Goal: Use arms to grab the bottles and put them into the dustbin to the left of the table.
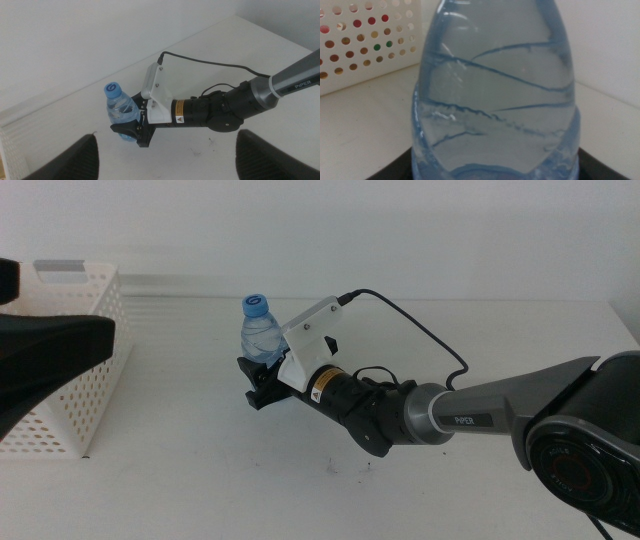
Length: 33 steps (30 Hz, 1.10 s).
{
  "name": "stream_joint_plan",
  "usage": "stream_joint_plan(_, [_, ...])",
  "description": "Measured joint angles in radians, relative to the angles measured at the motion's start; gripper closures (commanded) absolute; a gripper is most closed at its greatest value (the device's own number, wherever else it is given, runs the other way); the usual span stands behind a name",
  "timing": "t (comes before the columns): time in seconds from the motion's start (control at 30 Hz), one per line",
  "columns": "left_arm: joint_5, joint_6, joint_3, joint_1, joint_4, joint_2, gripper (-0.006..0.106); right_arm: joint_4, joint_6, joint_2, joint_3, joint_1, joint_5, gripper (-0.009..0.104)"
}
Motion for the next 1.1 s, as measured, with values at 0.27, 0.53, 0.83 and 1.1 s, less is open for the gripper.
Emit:
stream_joint_plan(0.27, [0.000,0.000,0.000,-0.002,0.000,0.000,0.007,0.004,0.040,-0.104,0.112,0.012,0.059,0.009])
stream_joint_plan(0.53, [0.000,0.000,0.000,-0.002,0.000,0.000,0.007,0.003,0.127,-0.525,0.568,0.017,0.190,0.009])
stream_joint_plan(0.83, [0.000,0.000,0.000,-0.002,0.000,0.000,0.007,-0.010,0.179,-1.099,0.533,0.078,0.987,0.009])
stream_joint_plan(1.1, [0.000,0.000,0.000,-0.002,0.000,0.000,0.007,0.086,0.073,-1.251,0.253,0.081,1.400,0.009])
